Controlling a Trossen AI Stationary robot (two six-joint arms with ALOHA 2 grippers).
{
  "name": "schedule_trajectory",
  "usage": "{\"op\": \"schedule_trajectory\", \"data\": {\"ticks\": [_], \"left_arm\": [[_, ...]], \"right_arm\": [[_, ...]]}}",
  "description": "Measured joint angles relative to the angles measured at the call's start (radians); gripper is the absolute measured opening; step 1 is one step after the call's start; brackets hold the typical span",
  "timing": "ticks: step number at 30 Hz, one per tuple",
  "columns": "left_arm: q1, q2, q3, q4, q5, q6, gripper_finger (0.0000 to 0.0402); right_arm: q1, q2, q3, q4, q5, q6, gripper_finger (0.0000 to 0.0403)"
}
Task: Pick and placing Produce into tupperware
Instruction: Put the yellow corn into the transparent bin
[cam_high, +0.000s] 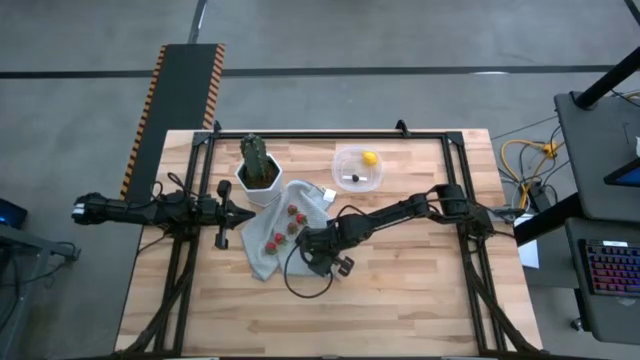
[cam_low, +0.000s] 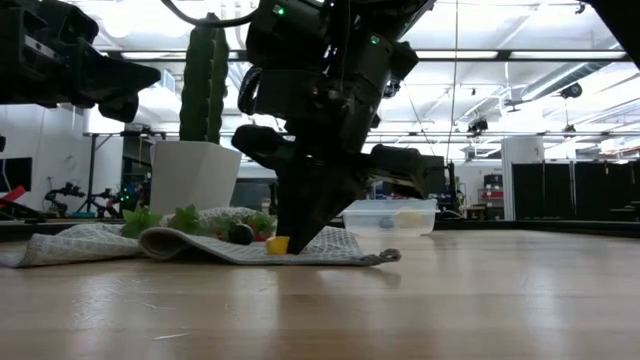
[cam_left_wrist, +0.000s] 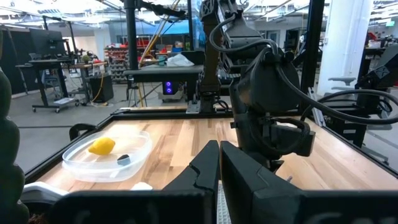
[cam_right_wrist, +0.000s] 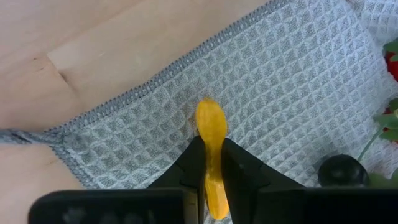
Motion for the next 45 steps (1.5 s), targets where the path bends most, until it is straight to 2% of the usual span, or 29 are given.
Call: {"op": "schedule_trajectory", "data": {"ticks": [18,39,45], "left_arm": [[0.000,0.000,0.000,0.000,0.000,0.000,0.0000],[0.000,0.000,0.000,0.000,0.000,0.000,0.0000],[0.000,0.000,0.000,0.000,0.000,0.000,0.0000]], "right_arm": [[0.000,-0.111,-0.002,-0.021,0.023,0.068,0.0034],[0.001,-0.135,-0.001,-0.043,0.019,0.086,0.0033],[0.010,-0.177,-0.001,-0.042,0.015,0.091,0.0033]]}}
